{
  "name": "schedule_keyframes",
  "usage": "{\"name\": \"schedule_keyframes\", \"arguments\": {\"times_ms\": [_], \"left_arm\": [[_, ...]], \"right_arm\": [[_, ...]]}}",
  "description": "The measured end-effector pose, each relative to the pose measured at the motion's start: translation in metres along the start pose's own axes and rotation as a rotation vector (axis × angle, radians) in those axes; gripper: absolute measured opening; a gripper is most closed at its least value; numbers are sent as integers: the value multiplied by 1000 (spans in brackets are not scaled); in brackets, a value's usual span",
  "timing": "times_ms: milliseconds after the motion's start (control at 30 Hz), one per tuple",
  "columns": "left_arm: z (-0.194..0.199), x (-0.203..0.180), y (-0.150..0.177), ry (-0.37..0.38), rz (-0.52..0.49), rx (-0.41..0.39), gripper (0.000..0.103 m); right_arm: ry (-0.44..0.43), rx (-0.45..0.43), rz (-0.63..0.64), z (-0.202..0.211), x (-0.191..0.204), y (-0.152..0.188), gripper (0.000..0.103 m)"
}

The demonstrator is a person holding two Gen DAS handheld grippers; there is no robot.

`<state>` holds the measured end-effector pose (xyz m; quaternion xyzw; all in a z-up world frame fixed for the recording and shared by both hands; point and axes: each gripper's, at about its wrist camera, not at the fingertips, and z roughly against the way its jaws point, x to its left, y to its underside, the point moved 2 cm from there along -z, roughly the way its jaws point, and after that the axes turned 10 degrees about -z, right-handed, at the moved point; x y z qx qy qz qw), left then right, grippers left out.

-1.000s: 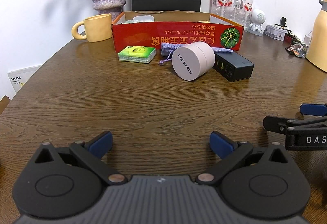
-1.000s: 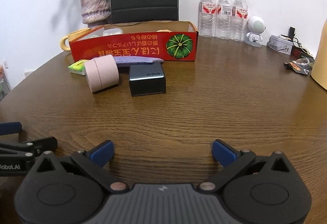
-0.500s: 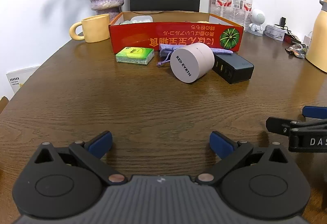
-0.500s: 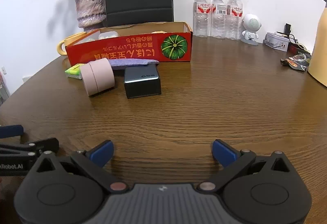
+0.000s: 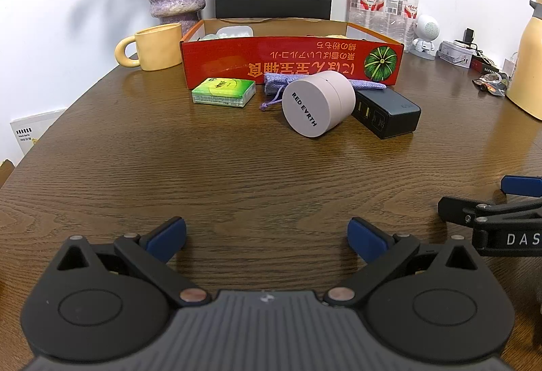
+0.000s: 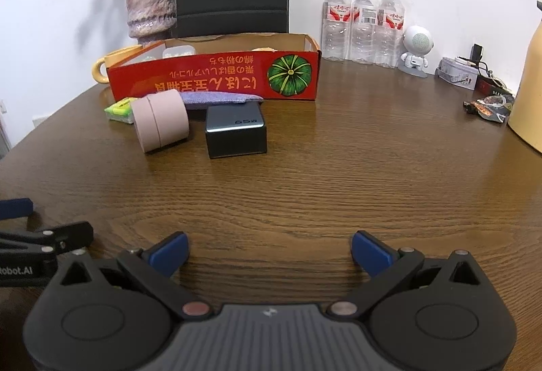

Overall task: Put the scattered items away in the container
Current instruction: 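Move both open tools toward the pink cylinder and black charger, then grasp the black charger with the right tool while the left tool grasps the pink cylinder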

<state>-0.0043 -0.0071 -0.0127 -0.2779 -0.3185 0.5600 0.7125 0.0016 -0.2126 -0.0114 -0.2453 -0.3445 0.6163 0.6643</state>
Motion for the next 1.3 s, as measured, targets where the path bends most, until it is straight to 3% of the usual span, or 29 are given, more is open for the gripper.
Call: {"name": "schedule_keyframes", "arguments": {"times_ms": [933,1133,1233,1300], "left_arm": [[-13,-6,-12,3,-3,0,103],[-19,-1,-32,68,-3,-45,103],[-27,3,-57,135,31,-91,103],[-38,2,-72,167,35,-69,103]], "right_arm": [[-1,1,6,-10,6,-7,103],[-28,14,35,-20,6,-17,103],[-57,19,68,-30,9,-30,89],[-47,-2,78,-40,11,-41,83]]}}
